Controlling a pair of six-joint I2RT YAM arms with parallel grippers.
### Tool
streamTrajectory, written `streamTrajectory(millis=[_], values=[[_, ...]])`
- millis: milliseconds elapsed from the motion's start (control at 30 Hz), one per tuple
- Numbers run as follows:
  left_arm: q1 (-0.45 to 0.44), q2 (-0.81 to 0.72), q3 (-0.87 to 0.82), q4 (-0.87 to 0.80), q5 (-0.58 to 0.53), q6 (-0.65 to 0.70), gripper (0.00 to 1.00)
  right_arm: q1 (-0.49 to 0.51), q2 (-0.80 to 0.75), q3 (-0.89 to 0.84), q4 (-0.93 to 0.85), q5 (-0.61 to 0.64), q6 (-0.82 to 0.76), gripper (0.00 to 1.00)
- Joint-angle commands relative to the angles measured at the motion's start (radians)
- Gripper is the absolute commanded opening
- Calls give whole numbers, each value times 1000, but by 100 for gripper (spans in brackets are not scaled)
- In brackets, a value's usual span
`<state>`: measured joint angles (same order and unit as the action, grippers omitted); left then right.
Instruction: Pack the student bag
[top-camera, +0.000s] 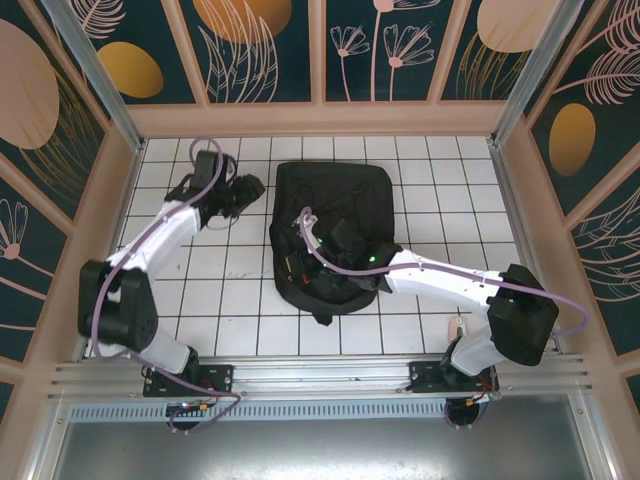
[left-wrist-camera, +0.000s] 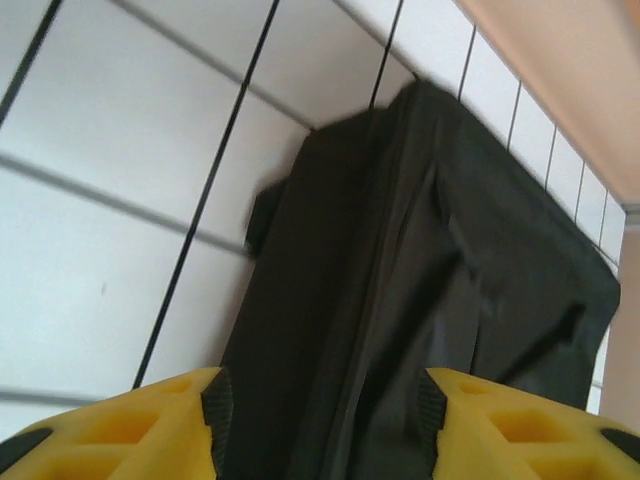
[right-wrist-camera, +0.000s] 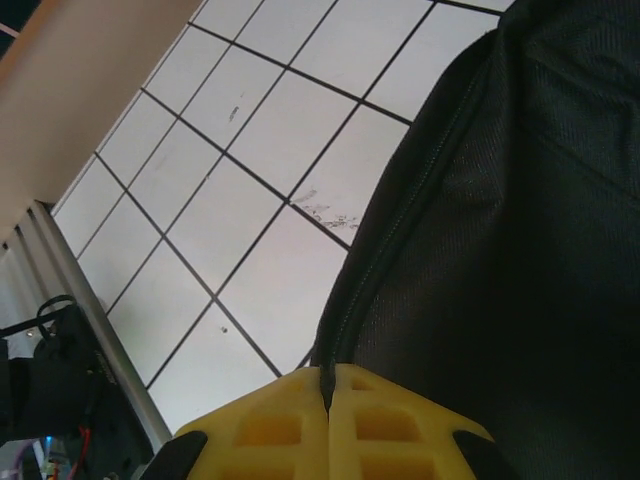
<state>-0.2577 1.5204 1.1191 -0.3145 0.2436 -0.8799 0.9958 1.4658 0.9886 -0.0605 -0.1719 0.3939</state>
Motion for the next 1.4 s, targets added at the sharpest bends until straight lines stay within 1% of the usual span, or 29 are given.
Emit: streamTrajectory(millis=[0,67,200,500,633,800,867,900,933,1033,1100,1167,1200,1367], values=[[-42,-62,-108,97,112,-81,52,-12,-44,-28,91,-67,25,0],[-71,-80,-125,106,132,-98,53,-14,-41,-38,100,-80,26,0],[-120,-89,-119,56,87,-84,53,-16,-40,-46,107,-90,34,0],[-123,-97,-140,-8,-15,2,51,-16,-62,-56,110,-95,44,0],[-128,-72,-140,18,13,12,51,-15,-59,-52,112,-106,45,0],[-140,-25,-136,43,19,15,50,-15,-52,-44,120,-119,49,0],[-139,-7,-134,45,8,24,47,-13,-52,-44,118,-123,54,0],[-140,3,-135,45,2,28,43,-13,-52,-45,118,-128,56,0],[-140,11,-135,46,-5,30,38,-12,-51,-47,116,-133,58,0],[-140,27,-129,54,-4,33,20,-7,-57,-59,107,-138,66,0],[-139,22,-123,54,-26,40,9,-1,-66,-70,94,-135,71,0],[-140,20,-109,42,-48,53,3,2,-82,-87,79,-133,79,0],[-140,21,-101,32,-61,61,0,3,-92,-98,70,-135,84,0],[-135,28,-73,6,-105,91,0,14,-142,-142,18,-147,101,0]])
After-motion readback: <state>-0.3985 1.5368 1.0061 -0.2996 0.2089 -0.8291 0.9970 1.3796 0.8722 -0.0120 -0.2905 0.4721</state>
